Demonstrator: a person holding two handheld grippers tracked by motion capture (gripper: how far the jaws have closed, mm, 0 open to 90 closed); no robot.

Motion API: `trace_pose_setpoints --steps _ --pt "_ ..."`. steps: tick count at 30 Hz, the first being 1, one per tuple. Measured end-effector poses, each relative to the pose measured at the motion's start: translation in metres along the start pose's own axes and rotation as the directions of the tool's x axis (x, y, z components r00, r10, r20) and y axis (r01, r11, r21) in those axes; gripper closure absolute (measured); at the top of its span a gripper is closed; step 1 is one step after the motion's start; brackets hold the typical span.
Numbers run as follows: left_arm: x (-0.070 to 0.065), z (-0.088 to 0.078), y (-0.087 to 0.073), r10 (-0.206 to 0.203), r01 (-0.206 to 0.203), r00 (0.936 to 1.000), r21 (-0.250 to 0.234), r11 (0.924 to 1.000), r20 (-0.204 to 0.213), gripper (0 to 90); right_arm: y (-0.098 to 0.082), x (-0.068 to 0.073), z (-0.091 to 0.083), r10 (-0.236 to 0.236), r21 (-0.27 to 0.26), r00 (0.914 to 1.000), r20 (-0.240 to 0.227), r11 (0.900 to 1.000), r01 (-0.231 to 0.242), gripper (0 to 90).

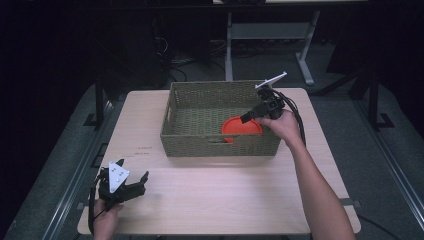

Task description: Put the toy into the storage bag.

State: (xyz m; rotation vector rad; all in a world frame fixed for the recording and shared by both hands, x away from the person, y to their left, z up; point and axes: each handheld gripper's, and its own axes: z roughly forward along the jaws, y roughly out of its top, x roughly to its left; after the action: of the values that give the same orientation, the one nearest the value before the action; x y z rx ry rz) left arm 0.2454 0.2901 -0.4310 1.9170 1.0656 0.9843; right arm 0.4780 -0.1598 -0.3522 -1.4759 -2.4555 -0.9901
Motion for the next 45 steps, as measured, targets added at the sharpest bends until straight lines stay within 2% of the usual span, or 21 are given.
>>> trace_pose_setpoints --steps 7,13,18,36,45 --pt "-0.001 0.001 0.000 0.003 -0.003 1.0000 0.002 1.0000 0.002 12.7 -0.008 0.003 -0.008 -0.011 -0.028 0.9994 -0.033 1.000 0.010 32.4" --pt "0.000 0.000 0.000 -0.001 0.001 1.0000 0.002 1.0000 0.000 12.7 -0.014 0.006 -0.018 -0.020 -0.043 0.9990 -0.041 0.999 0.018 31.6" --pt "-0.001 0.000 0.000 0.004 -0.004 1.0000 0.003 1.0000 0.000 12.7 -0.021 0.009 -0.025 -0.031 -0.058 0.9969 -0.072 0.998 0.027 32.1" --pt "-0.001 0.000 0.000 0.005 -0.005 1.0000 0.002 1.0000 -0.003 12.7 -0.043 0.020 -0.040 -0.068 -0.101 0.9924 -0.103 0.993 0.058 29.6" --pt "-0.001 0.000 0.000 0.005 -0.005 1.0000 0.002 1.0000 -0.004 12.7 -0.054 0.028 -0.046 -0.105 -0.114 0.9883 -0.111 0.989 0.092 29.3"
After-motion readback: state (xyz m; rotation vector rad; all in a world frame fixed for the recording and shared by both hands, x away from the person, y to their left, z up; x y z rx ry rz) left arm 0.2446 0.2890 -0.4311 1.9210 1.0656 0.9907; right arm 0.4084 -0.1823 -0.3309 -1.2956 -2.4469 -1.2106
